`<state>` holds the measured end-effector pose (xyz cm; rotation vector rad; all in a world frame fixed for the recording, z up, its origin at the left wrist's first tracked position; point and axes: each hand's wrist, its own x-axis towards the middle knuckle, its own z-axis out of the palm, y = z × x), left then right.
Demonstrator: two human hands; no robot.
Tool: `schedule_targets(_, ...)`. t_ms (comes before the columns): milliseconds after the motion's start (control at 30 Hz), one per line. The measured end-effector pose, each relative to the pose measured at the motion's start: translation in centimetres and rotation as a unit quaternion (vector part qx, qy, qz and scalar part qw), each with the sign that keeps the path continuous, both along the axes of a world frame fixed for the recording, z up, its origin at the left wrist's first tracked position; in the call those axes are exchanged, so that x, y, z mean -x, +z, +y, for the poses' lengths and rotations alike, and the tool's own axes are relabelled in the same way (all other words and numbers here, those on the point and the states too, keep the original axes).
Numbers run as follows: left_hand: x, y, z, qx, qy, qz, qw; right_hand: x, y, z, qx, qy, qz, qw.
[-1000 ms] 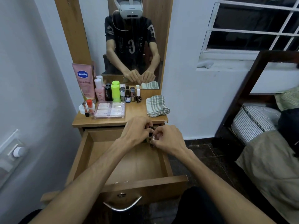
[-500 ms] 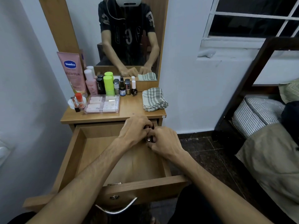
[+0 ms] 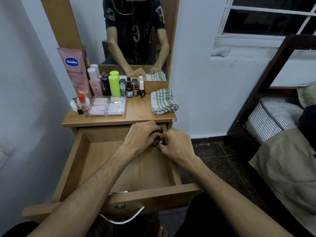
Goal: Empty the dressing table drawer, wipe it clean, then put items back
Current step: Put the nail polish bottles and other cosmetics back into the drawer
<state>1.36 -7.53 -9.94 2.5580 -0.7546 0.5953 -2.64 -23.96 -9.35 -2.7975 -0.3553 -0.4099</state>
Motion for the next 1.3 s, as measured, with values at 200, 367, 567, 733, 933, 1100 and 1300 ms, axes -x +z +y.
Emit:
schedule_targets(200, 0.0, -0.1, 0.6, -0.007, 0.007, 0.013, 1.0, -0.3, -0.1, 0.6, 0.017, -0.013, 0.002, 1.0)
schedule_targets(367, 0.5, -0.1, 1.3, 0.01, 0.002, 0.041, 0.999, -0.4, 0.1, 0.7, 0.025, -0.022, 0.008, 0.999)
schedule_targets(567, 2.2, -1.1, 1.4, -0.004, 0.073, 0.123, 0.99, -0.4, 0.4, 0.8, 0.04, -0.026, 0.032, 0.998)
schedule_targets(733, 1.9, -1.9, 0.8, -0.084, 0.108, 0.201, 0.97, -0.4, 0.5, 0.9, 0.048, -0.025, 0.037, 0.998)
schedule_targets(933, 1.6, -2.1, 0.5, -0.082, 0.108, 0.227, 0.965, -0.5, 0.6, 1.3, 0.047, -0.025, 0.042, 0.998)
schedule_targets(1100, 2.1, -1.9, -0.1, -0.108, 0.11, 0.204, 0.967, -0.4, 0.7, 1.6, 0.048, -0.034, 0.048, 0.997)
schedule_targets(1300, 2.4, -1.6, -0.3, -0.117, 0.114, 0.191, 0.968, -0.2, 1.2, 1.7, 0.044, -0.049, 0.058, 0.996)
